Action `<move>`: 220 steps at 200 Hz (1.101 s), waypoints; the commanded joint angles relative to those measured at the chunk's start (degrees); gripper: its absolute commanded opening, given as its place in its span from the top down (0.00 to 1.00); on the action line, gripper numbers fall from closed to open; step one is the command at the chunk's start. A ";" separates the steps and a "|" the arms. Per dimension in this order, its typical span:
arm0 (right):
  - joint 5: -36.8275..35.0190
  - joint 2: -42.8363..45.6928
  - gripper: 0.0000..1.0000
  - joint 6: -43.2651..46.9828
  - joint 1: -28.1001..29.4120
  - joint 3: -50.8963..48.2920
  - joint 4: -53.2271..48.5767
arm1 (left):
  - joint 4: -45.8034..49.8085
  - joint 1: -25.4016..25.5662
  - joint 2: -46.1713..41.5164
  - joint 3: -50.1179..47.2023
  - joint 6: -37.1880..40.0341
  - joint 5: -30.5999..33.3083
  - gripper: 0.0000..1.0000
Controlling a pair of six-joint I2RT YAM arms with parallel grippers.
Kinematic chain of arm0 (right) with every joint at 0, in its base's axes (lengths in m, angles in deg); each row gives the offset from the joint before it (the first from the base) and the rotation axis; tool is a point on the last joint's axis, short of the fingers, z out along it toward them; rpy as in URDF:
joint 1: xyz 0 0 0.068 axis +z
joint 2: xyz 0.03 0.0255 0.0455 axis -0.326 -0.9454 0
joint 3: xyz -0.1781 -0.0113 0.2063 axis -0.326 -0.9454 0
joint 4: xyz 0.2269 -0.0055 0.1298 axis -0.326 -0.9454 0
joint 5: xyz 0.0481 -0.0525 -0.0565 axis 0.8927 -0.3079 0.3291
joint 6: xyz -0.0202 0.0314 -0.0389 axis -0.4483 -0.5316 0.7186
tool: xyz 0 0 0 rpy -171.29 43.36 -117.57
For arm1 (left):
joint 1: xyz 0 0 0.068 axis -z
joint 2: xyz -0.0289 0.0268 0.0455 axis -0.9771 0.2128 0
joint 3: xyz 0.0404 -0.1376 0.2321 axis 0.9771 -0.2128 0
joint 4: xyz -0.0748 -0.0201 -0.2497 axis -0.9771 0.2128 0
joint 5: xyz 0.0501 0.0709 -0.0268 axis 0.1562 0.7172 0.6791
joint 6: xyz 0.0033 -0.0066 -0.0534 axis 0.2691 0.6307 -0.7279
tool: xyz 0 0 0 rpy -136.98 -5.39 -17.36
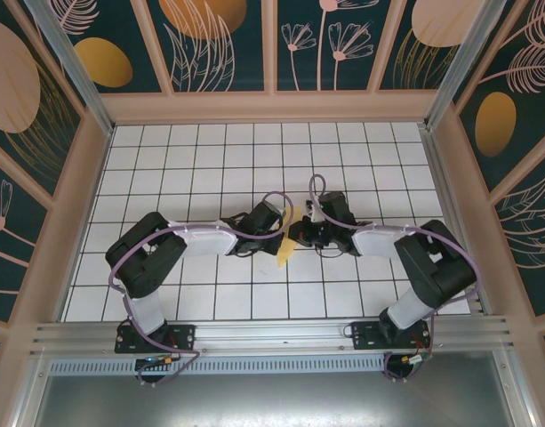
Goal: Fold a paper plane with a square sheet of paper (pick it up from the middle)
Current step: Third fold the triangle at the center of the table.
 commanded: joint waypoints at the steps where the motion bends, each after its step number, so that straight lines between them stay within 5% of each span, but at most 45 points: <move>1: -0.22 -4.35 1.00 1.26 -1.27 0.34 0.87 | 2.90 0.00 1.81 0.53 0.93 1.19 1.00; 43: -2.12 -8.24 1.00 -0.34 -1.27 -0.66 2.28 | 3.07 0.00 2.21 0.69 1.02 1.19 1.00; 99: 0.76 -0.84 1.00 1.18 -4.33 1.18 0.97 | 3.28 0.02 2.08 0.60 1.32 1.59 1.00; 182: -0.20 -9.36 1.00 2.57 -6.44 0.56 1.80 | 3.44 0.03 1.82 0.51 1.36 1.54 1.00; 220: 2.01 -4.60 1.00 3.20 -7.37 3.00 0.23 | 3.53 0.04 1.85 0.39 1.39 1.63 1.00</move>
